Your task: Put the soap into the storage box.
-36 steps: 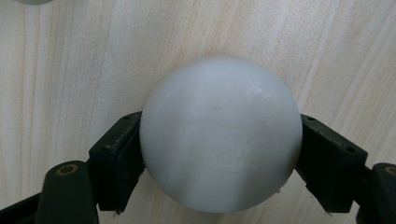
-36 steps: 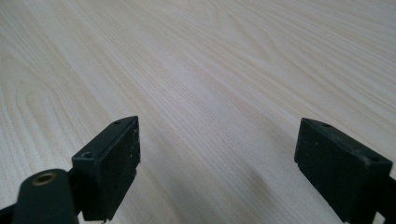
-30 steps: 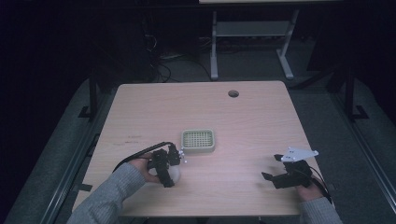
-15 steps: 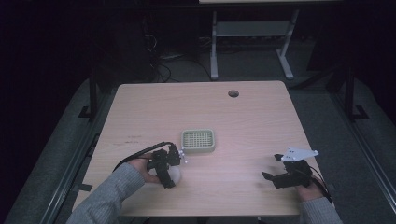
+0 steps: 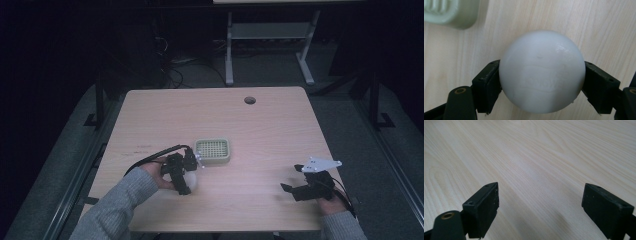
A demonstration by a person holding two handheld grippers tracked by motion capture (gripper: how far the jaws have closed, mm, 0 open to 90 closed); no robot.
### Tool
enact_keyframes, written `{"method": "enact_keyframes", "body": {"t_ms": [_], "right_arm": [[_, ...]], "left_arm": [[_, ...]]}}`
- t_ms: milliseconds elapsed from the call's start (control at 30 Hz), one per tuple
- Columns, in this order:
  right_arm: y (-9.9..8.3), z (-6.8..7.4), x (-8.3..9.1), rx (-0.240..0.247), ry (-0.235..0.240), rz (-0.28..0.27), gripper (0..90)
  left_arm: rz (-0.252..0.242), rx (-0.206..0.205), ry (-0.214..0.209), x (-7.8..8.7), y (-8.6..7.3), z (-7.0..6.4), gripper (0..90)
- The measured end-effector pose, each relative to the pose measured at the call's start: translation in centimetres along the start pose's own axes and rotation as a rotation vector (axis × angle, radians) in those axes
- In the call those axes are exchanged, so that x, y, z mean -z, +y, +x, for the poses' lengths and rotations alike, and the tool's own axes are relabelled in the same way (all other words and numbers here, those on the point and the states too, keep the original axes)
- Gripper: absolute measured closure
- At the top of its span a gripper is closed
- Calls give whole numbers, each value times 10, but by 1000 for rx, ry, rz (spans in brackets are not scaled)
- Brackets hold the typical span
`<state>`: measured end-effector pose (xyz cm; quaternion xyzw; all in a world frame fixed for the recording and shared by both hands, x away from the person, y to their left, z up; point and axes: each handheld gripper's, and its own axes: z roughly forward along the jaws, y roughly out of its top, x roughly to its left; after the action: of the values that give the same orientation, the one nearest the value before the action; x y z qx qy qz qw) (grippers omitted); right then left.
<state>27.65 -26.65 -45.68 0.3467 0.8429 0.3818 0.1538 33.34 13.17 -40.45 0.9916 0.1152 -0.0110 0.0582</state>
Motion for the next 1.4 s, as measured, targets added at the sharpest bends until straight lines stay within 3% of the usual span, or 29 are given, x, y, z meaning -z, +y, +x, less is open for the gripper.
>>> {"method": "enact_keyframes", "body": {"t_ms": [233,1400], "right_arm": [[0,0,1,-1,-1,-3,136],[1,-1,2,-5,-3,-17,136]], "left_arm": [[-3,-20,15,7,9,3,229],[20,-44,30,27,43,28,229]]}}
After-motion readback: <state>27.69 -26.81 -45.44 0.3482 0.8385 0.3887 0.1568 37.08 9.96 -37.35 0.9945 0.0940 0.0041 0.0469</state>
